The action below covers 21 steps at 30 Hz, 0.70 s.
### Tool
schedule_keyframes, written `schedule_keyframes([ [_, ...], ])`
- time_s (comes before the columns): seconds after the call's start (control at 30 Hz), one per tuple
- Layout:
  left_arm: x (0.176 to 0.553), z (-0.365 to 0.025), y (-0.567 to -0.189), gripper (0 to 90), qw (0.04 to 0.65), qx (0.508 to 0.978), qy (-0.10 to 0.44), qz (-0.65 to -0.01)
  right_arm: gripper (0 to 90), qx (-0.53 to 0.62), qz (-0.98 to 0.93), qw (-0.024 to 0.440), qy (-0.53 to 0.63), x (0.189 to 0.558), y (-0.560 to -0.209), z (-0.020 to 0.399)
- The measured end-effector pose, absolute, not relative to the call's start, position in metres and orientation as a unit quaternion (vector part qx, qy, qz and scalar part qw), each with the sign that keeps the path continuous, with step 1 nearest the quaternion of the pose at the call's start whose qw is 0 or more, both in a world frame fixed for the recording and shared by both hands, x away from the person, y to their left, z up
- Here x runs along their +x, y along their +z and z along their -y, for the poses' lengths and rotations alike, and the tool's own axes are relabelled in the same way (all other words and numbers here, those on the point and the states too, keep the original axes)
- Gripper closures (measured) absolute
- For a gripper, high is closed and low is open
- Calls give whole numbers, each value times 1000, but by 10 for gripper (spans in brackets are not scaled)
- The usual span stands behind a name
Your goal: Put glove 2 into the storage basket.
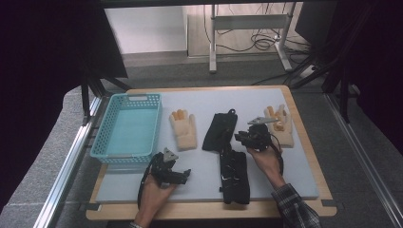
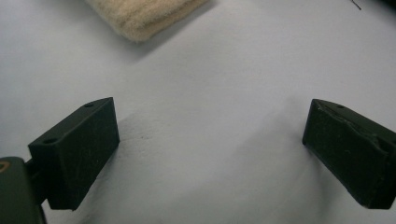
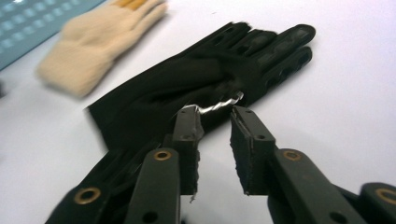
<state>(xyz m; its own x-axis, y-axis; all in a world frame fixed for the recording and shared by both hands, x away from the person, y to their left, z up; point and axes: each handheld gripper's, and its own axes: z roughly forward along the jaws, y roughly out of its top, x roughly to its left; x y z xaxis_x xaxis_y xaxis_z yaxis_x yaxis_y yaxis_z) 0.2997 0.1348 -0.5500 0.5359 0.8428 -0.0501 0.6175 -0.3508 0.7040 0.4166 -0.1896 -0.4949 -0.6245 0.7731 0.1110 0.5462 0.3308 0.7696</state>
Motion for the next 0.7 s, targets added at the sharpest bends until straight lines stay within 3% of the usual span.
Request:
schedule_keyframes([
  [0.17,300,-135,-550,41,344,807,163,-452,544,431,-803,141,386,444,-510,175],
  [0.33,300,-135,-550,41,344,807,163,-452,509,440,-809,141,363,454,-523,166],
  [0.57,300,-135,-550,41,344,807,163,-451,813,429,-814,136,367,451,-527,158],
  [0.7,300,-135,-550,41,344,807,163,-452,866,426,-812,143,373,453,-524,158],
])
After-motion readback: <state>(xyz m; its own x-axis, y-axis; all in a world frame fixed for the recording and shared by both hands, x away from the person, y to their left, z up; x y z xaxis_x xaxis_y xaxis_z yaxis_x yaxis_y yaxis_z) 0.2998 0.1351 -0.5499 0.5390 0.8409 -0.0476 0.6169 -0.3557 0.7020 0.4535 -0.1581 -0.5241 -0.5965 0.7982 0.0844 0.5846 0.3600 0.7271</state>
